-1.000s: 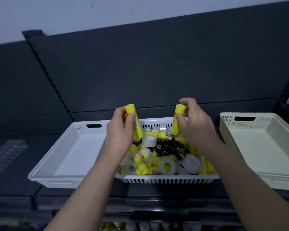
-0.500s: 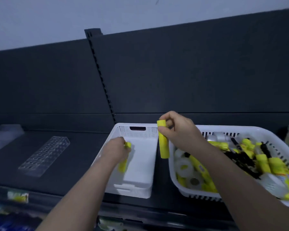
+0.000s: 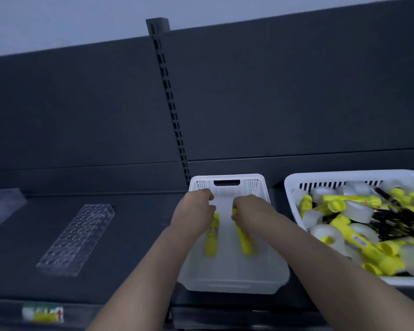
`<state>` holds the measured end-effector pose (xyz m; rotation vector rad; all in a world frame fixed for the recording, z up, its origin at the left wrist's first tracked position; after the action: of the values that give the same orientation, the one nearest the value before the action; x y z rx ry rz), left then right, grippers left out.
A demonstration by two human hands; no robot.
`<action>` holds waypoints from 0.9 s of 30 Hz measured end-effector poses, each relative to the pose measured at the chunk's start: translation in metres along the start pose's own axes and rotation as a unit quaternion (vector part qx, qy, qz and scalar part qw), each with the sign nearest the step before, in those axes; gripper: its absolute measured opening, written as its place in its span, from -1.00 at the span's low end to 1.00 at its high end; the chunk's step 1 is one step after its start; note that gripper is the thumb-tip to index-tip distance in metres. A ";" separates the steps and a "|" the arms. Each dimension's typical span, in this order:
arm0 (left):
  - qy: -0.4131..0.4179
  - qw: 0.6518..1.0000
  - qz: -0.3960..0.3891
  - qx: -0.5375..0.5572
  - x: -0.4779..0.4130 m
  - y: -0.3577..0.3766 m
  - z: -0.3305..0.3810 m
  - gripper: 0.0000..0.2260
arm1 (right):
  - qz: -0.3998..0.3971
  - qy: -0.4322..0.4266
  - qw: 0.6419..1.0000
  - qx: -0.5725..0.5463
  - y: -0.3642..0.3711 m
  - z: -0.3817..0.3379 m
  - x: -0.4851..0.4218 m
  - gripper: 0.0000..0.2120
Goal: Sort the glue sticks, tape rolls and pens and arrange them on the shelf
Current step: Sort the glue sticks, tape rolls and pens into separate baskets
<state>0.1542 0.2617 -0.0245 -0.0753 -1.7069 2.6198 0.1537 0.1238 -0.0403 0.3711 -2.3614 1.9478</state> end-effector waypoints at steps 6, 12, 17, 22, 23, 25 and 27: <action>0.045 0.999 0.007 -0.023 0.003 -0.002 0.021 -0.74 | 0.200 -0.030 0.977 0.069 -0.042 0.021 0.035 -0.79; 0.089 0.995 0.016 0.030 0.009 0.008 0.075 -0.81 | 0.277 -0.006 0.958 0.073 -0.062 0.085 0.095 -0.82; 0.160 0.985 -0.001 0.068 0.020 0.027 0.147 -0.86 | 0.317 0.062 0.943 0.075 -0.076 0.153 0.137 -0.92; 0.240 0.966 -0.016 0.091 0.035 0.041 0.207 -0.82 | 0.287 0.122 0.948 0.066 -0.082 0.220 0.165 -0.81; 0.267 0.960 -0.032 0.083 0.041 0.045 0.218 -0.80 | 0.285 0.123 0.949 0.060 -0.081 0.227 0.167 -0.80; 0.318 0.945 -0.075 0.028 0.053 0.056 0.236 -0.75 | 0.276 0.120 0.952 0.055 -0.078 0.237 0.168 -0.79; 0.352 0.927 -0.121 -0.045 0.061 0.071 0.249 -0.71 | 0.273 0.112 0.954 0.048 -0.075 0.242 0.169 -0.79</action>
<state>0.0823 0.0080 0.0093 -0.6693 -1.4458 1.9715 0.0323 -0.1498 0.0165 -0.5357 -2.3916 2.1653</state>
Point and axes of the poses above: each hand's wrist, its own x-axis away from the middle knuckle, its own y-axis out of the palm, z = x × y, the point moved 6 cm from there along -x, towards the middle knuckle, and after that the axes turned 1 degree about -z, right-handed, at the moved point
